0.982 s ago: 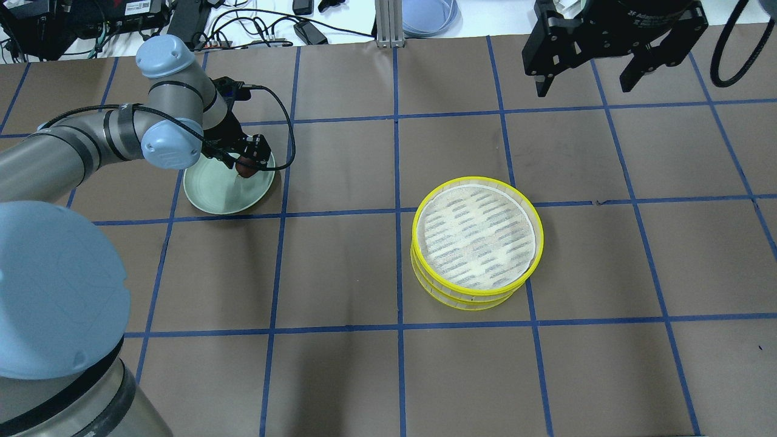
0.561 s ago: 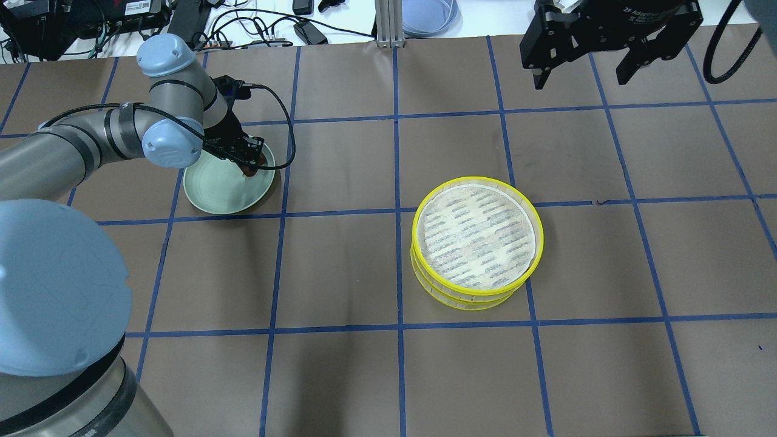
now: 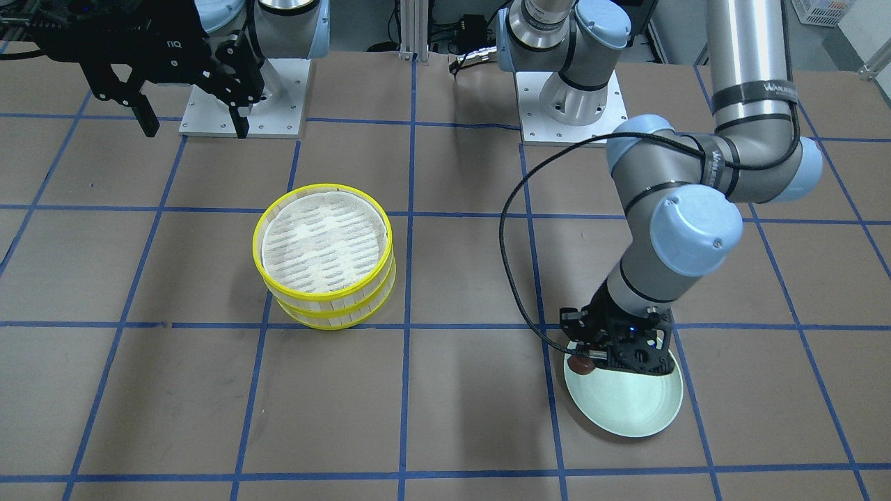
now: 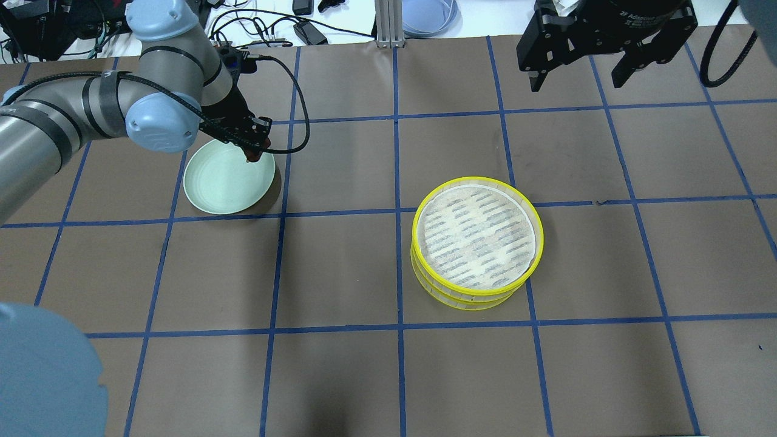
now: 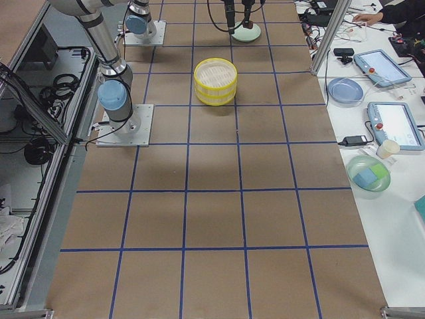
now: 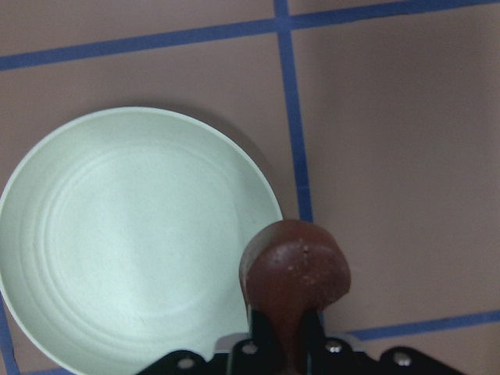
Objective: Stack buns with steamer
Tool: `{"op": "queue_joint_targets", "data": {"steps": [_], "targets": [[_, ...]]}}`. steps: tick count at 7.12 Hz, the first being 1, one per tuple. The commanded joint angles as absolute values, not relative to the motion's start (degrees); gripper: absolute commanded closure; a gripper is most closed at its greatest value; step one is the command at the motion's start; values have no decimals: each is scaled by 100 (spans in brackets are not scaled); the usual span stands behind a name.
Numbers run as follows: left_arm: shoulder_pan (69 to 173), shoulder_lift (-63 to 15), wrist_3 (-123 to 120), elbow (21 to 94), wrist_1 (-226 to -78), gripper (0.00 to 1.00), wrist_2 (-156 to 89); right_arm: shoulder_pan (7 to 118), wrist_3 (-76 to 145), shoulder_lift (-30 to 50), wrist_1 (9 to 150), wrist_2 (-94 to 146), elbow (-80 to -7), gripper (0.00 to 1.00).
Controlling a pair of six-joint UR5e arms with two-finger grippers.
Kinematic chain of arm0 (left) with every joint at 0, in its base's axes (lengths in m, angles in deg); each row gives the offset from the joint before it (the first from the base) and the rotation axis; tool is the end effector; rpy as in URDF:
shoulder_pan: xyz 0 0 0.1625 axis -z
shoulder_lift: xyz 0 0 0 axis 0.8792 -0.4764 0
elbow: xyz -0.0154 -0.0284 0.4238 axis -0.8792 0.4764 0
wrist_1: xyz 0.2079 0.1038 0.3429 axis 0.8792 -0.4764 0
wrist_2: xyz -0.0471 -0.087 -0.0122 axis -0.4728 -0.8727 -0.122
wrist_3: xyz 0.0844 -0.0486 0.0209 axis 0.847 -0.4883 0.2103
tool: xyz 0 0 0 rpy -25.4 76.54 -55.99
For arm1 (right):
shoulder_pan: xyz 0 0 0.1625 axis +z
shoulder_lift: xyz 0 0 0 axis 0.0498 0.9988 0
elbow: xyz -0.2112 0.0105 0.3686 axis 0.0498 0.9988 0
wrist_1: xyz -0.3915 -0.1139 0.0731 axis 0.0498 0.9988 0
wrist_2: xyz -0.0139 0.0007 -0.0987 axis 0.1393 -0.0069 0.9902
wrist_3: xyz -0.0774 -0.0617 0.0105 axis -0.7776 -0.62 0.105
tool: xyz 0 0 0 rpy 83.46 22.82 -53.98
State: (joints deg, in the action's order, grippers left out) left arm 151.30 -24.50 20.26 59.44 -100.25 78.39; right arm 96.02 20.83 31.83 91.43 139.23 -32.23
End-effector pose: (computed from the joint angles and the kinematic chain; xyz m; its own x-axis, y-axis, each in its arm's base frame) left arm -0.1297 -0.6124 0.3139 -0.9925 0.1209 -0.0169 0.1216 0.9914 -0.0475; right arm 0.1592 -0.4771 0.5750 -1.0000 0.0003 -0.0023 0.0007 0.9875 -0.1575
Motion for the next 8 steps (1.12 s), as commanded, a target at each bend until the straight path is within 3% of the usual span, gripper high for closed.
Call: {"op": "queue_joint_targets", "data": {"steps": [1, 4, 7, 8], "targets": [[16300, -1888, 967, 5794, -10623, 100, 8338, 9602, 2082, 3186, 9132, 13921, -3223, 0], [18067, -1966, -1406, 5775, -10618, 100, 8348, 9602, 2082, 3178, 9123, 13930, -3223, 0], [18416, -2096, -1957, 5784, -10452, 100, 7709, 9602, 2082, 3178, 9114, 13930, -3223, 0], [18416, -2158, -1958, 5784, -10364, 94, 7515, 9602, 2082, 3178, 9114, 13930, -3223, 0]]}}
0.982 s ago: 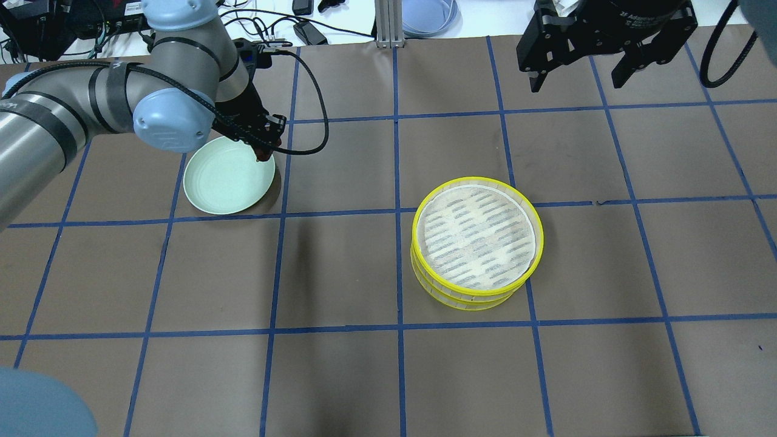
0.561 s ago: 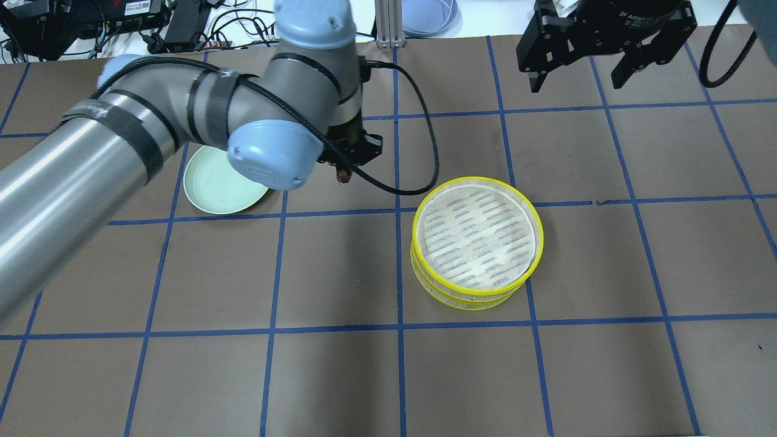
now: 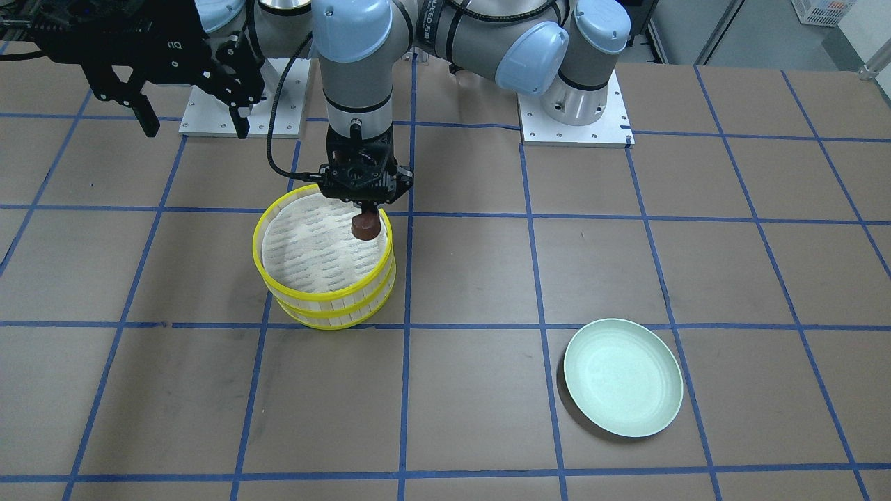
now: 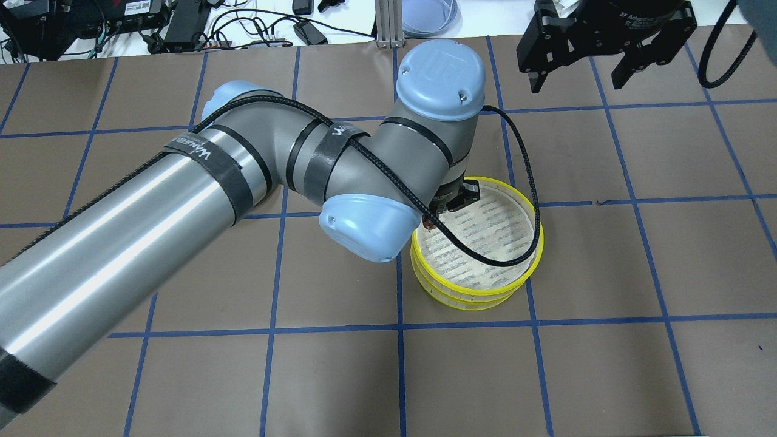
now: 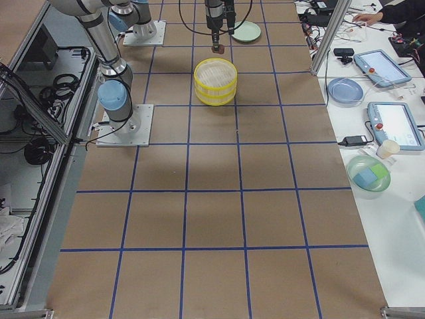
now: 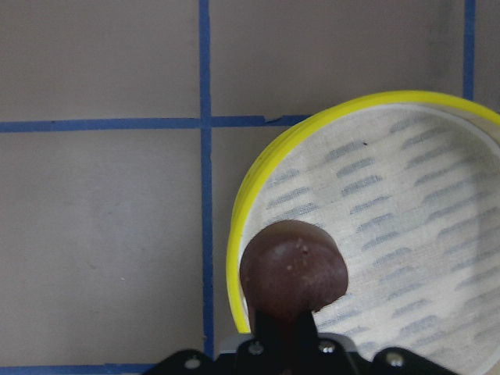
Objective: Stack buns with steamer
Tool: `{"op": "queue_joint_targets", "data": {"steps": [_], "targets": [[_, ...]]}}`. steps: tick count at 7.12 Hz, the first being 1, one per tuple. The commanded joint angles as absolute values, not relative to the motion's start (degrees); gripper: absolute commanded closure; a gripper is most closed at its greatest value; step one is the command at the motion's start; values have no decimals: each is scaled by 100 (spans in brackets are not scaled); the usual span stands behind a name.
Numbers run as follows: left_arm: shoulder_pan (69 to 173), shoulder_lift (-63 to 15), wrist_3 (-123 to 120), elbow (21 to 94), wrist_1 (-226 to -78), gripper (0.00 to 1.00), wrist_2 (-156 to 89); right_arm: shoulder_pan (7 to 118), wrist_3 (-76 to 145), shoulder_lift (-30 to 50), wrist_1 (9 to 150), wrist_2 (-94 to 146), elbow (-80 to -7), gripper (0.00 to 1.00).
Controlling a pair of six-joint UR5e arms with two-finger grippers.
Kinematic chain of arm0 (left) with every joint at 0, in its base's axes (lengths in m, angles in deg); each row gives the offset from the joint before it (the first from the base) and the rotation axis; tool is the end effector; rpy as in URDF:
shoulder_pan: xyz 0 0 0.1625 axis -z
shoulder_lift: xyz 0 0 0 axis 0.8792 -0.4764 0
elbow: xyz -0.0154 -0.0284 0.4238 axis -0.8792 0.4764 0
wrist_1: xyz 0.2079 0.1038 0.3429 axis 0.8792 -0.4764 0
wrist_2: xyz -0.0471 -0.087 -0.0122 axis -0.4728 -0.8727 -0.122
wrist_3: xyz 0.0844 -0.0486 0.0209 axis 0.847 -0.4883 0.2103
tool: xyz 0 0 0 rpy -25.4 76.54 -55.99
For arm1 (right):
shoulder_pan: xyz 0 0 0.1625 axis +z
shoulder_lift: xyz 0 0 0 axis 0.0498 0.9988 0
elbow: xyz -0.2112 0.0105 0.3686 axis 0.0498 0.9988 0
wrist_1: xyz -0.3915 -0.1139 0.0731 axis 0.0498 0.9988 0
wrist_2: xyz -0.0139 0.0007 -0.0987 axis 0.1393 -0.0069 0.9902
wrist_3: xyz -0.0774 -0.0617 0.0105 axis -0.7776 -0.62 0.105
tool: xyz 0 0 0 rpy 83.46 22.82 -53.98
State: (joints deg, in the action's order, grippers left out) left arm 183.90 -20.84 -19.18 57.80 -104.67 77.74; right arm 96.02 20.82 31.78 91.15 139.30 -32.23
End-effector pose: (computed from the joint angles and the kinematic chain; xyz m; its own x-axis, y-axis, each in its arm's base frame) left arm -0.4339 -0.4355 0.3581 -0.9994 0.0035 0.0348 0.0016 0.9985 -0.0544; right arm 0.1591 -0.4770 0.5740 -1.0000 0.0004 -0.0007 0.0005 0.9884 -0.1518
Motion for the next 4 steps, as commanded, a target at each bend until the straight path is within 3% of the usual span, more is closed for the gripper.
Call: {"op": "queue_joint_targets", "data": {"steps": [1, 3, 4], "targets": [[18407, -2289, -1949, 5801, -10223, 61, 7496, 9602, 2082, 3178, 9114, 13930, -3223, 0], [18390, -2466, -1818, 5819, -10109, 5, 7557, 9602, 2082, 3178, 9123, 13921, -3223, 0], [18268, -2353, -1652, 5784, -10082, 0, 7566, 9593, 2082, 3169, 9132, 13921, -3223, 0]]}}
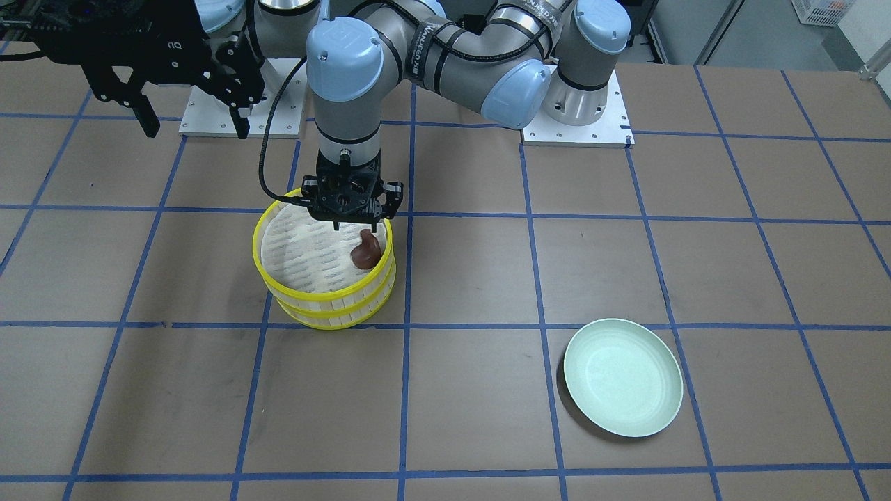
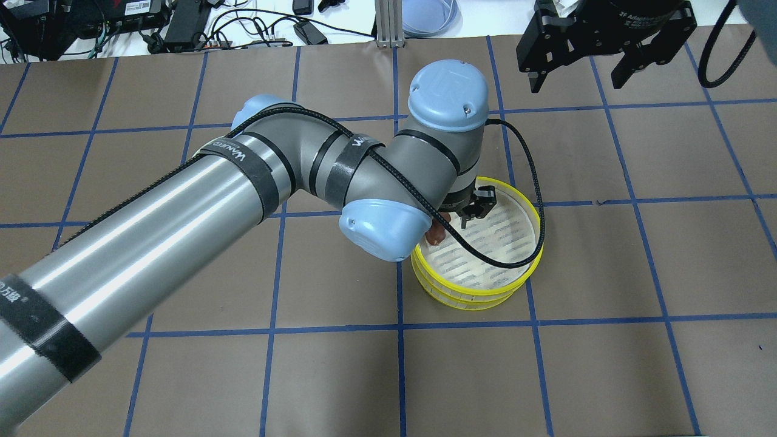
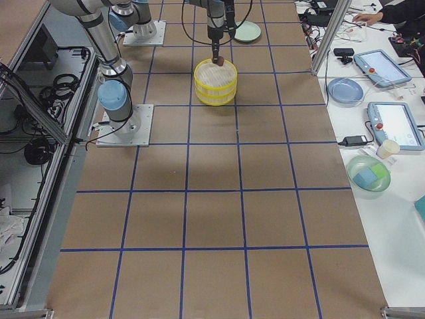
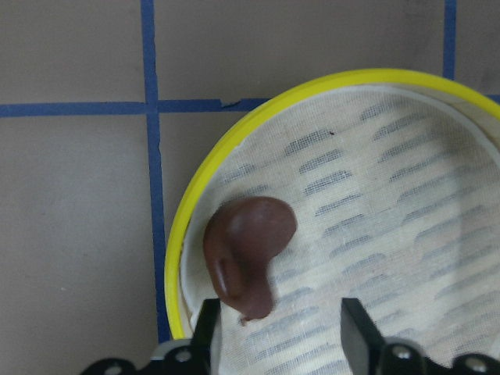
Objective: Stack buns with steamer
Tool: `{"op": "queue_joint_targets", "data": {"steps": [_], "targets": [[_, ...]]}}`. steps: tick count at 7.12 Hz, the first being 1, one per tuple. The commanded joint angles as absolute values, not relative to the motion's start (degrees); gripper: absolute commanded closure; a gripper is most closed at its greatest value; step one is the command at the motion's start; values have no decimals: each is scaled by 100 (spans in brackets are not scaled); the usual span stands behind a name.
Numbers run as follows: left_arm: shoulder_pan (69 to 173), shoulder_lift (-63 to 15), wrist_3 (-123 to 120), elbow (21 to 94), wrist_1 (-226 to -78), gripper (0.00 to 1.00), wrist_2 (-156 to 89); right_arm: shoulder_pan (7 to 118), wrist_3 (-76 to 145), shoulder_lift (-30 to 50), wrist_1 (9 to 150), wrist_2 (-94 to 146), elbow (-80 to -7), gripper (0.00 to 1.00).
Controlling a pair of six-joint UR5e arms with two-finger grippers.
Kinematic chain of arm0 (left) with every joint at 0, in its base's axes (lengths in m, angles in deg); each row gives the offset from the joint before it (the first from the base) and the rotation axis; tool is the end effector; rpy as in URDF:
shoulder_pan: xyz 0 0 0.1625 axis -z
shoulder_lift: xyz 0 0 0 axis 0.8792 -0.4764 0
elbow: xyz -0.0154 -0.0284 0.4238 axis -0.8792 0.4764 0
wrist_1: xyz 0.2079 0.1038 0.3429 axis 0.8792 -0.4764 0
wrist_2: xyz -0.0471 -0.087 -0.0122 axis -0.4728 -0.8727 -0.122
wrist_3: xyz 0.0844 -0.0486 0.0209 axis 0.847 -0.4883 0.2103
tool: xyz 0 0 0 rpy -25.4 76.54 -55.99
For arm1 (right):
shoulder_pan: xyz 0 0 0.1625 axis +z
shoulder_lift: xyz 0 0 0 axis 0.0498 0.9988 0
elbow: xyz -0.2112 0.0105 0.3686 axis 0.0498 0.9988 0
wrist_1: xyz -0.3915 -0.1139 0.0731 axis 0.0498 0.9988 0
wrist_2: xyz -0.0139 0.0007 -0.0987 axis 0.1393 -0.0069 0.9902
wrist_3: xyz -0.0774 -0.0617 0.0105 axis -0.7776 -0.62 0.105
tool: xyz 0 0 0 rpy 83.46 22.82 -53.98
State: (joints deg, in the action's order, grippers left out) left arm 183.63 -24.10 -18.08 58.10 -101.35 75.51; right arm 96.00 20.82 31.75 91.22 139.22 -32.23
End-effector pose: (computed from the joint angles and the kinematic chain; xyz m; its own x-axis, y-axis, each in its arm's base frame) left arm -0.4428 -0.4478 0.3272 -0.9977 0.0192 0.0649 0.0172 0.9994 -0.0314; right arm 0.1591 -0.4774 0.5739 -1.0000 0.0005 -0.0022 0.0008 0.9883 -0.1524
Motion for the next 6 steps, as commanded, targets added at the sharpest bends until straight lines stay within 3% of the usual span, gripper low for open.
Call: {"op": "queue_joint_targets", "data": {"steps": [1, 3, 6], "targets": [[17970, -2248, -1450, 5784, -10160, 0, 7531, 9593, 2082, 3169, 9132, 13921, -3223, 0], [17540, -1993, -698, 5836, -10814, 0, 7783, 9593, 2082, 3169, 9123, 13921, -3223, 0], [16030, -1300, 744, 5653, -11354, 0, 7979, 9593, 2082, 3169, 9123, 13921, -3223, 0]]}}
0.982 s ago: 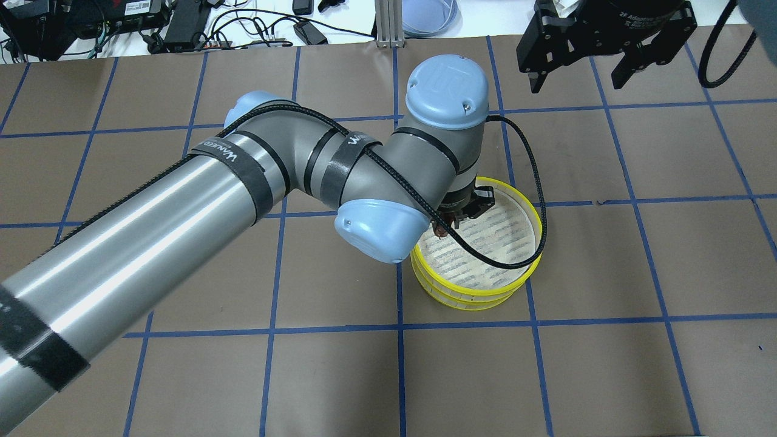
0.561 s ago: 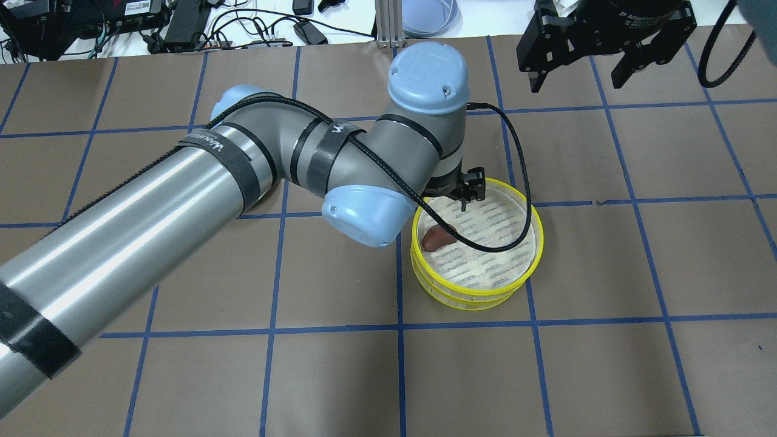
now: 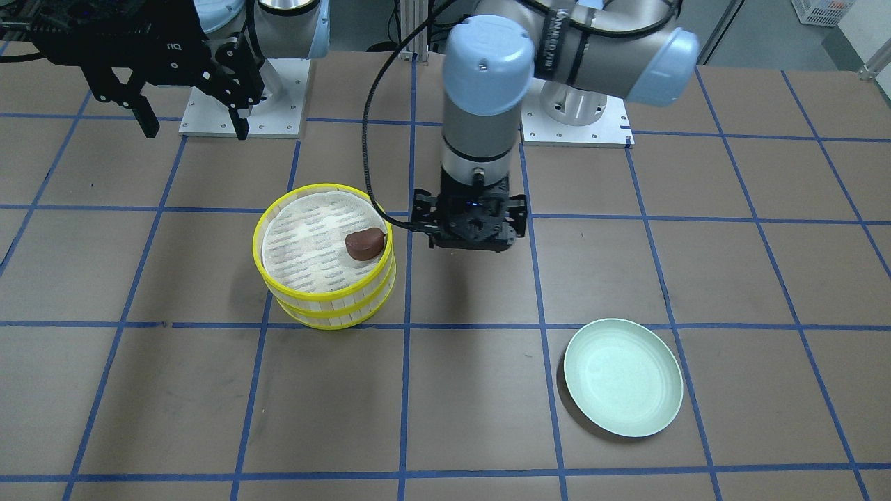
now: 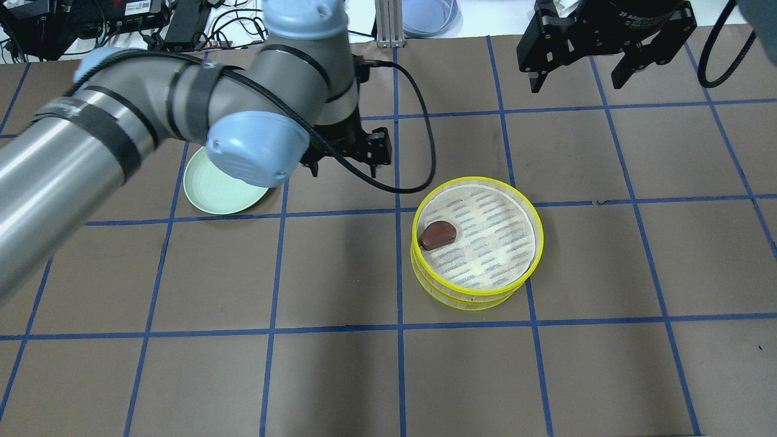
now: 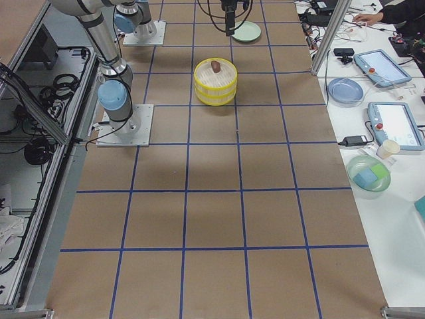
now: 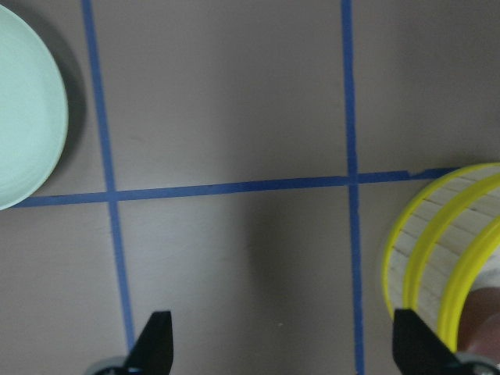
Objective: Stack buns with steamer
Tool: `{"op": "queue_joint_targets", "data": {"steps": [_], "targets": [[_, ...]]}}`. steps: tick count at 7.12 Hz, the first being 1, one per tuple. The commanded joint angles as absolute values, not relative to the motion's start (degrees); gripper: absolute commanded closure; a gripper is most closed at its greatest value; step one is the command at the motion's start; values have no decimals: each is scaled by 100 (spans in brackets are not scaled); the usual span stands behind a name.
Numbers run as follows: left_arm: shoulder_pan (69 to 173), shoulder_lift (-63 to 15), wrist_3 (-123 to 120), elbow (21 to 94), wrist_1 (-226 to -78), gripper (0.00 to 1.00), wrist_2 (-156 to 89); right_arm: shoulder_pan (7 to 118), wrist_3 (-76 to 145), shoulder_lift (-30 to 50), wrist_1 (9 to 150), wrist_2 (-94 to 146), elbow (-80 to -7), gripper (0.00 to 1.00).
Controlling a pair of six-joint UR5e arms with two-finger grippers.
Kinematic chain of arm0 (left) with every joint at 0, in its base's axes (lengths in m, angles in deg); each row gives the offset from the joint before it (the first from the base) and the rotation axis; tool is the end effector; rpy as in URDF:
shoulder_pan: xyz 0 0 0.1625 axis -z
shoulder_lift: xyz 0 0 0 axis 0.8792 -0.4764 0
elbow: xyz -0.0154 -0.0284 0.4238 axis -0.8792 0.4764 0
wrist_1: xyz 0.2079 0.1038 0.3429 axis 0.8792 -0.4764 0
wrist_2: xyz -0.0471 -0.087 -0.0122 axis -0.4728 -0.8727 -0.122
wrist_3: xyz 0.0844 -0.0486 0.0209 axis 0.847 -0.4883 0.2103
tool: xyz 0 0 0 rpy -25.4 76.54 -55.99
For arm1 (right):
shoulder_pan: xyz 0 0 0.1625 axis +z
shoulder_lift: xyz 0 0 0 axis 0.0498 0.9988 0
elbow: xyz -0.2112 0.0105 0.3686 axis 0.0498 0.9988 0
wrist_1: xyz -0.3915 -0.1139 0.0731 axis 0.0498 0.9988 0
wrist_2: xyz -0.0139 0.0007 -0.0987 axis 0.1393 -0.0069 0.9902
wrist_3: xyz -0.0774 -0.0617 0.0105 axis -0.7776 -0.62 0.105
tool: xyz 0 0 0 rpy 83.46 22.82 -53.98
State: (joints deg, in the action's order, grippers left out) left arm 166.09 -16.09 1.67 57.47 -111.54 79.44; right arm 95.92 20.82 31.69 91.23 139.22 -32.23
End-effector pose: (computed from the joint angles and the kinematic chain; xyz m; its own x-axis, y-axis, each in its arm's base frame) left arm -0.2700 -0.5210 0.3970 -0.9983 0.0546 -0.0220 0.0554 0.9977 -0.0384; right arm 0.1585 -0.4781 0.5734 -1.0000 0.0019 -0.0021 0.0022 0.9884 -0.1516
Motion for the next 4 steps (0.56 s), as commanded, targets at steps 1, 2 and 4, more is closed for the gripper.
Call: {"op": "queue_joint_targets", "data": {"steps": [1, 2, 4], "targets": [[15564, -1115, 1254, 5391, -11730, 0, 7988, 9593, 2082, 3169, 9123, 13921, -3223, 0], [15464, -886, 1337, 5206, -12047, 0, 7988, 9593, 2082, 3169, 9123, 13921, -3223, 0], [15463, -621, 1338, 5178, -12137, 0, 7988, 9593, 2082, 3169, 9123, 13921, -3223, 0]]}}
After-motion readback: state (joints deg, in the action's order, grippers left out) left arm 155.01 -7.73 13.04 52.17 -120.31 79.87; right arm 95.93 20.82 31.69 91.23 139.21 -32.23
